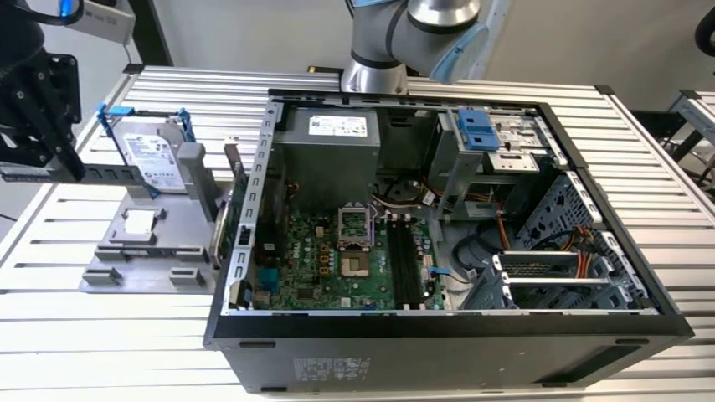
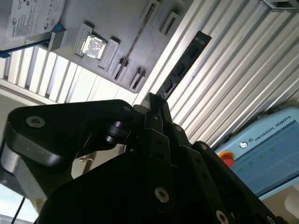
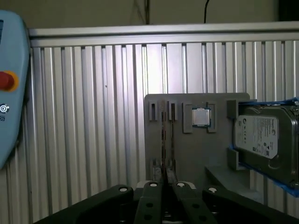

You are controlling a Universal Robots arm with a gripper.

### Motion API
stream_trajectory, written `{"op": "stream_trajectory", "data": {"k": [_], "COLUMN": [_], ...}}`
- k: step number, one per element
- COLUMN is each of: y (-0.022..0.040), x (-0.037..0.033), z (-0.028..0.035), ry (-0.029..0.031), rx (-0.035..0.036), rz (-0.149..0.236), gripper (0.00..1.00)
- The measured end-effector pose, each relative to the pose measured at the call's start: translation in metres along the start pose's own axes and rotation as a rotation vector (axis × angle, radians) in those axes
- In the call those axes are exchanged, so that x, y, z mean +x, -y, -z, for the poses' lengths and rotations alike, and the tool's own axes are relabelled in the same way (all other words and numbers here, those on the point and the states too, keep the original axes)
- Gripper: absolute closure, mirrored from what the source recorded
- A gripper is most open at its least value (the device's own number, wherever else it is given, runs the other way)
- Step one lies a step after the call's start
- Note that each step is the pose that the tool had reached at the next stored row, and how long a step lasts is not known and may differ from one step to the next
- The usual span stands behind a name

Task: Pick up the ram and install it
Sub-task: 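Pick up the ram and move it above insertion slot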

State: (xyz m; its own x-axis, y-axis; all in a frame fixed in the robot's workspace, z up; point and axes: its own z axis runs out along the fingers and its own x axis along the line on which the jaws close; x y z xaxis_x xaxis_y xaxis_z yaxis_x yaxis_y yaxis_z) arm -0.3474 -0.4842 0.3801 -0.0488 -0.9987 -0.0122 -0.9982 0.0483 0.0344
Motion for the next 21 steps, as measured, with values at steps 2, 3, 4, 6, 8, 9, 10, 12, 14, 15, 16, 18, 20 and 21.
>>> {"op": "stream_trajectory", "data": {"k": [2, 3, 4, 6, 8, 9, 10, 12, 14, 15, 16, 18, 20, 21], "y": [0.0, 0.0, 0.0009, 0.0039, 0.008, 0.0103, 0.0127, 0.0176, 0.0226, 0.0253, 0.028, 0.0335, 0.0396, 0.0428], "x": [0.0, 0.0, 0.0, -0.0002, -0.0004, -0.0005, -0.0006, -0.0009, -0.0011, -0.0012, -0.0013, -0.0016, -0.0019, -0.0021], "z": [0.0, 0.0001, 0.0003, 0.0004, 0.0005, 0.0006, 0.0006, 0.0008, 0.001, 0.001, 0.0011, 0.0014, 0.0016, 0.0017], "ry": [0.0001, 0.0, -0.0002, -0.0001, -0.0002, -0.0002, -0.0001, -0.0001, -0.0001, -0.0001, -0.0002, -0.0002, -0.0002, -0.0002], "rx": [0.0002, 0.0001, -0.0001, -0.0001, -0.0002, -0.0002, -0.0002, -0.0004, -0.0006, -0.0007, -0.0009, -0.0015, -0.002, -0.0024], "rz": [0.0, 0.0, 0.0, 0.0, 0.0, 0.0, 0.0, 0.0, 0.0, 0.0, 0.0, 0.0, 0.0, 0.0], "gripper": [1.0, 1.0, 1.0, 1.0, 1.0, 1.0, 1.0, 1.0, 1.0, 1.0, 1.0, 1.0, 1.0, 1.0]}}
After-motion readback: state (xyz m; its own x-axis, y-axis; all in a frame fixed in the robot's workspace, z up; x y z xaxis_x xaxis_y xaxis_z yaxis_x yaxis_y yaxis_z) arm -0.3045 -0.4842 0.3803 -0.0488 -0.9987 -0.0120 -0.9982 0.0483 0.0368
